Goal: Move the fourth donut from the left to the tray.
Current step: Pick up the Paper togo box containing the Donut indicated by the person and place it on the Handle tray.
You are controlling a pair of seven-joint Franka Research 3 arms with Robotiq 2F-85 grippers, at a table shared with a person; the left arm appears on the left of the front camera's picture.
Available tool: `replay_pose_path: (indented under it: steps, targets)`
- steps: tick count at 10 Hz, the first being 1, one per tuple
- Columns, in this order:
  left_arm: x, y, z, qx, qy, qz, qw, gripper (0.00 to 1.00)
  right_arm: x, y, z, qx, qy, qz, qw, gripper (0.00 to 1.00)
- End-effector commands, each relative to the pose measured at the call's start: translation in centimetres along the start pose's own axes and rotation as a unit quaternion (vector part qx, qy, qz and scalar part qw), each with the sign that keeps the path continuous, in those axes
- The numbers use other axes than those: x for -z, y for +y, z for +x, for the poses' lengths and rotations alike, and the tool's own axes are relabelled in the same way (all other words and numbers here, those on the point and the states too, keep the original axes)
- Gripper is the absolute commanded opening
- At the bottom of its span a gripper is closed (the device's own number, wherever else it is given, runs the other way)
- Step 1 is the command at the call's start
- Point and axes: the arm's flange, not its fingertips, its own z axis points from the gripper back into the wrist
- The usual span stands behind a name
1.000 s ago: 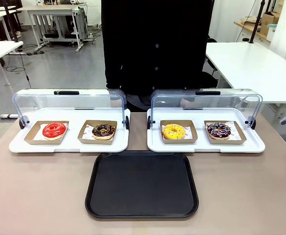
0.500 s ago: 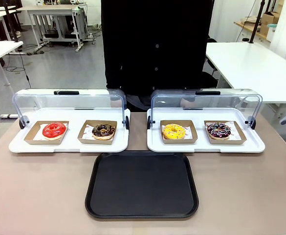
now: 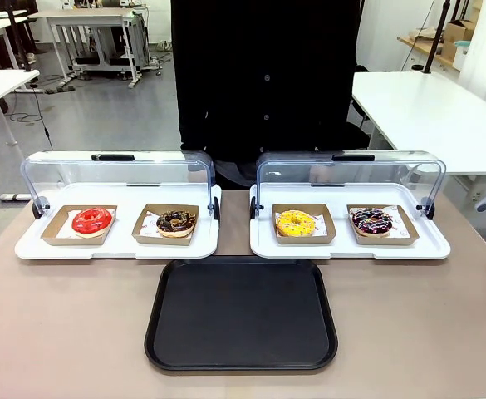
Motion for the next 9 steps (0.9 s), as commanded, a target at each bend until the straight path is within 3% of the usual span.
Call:
replay_pose_path:
  steps: [1,9]
  targets:
    - [-0.12,0.12,0.06,0.012,-0.007,-0.005,1.0,1.0,0.0,-0.26,0.29,-0.013,-0.013,0.0,1.0,1.0]
    - [-0.12,0.12,0.06,0.012,-0.007,-0.005,1.0,1.0,0.0,-0.26,0.29,-0.013,-0.013,0.0,1.0,1.0]
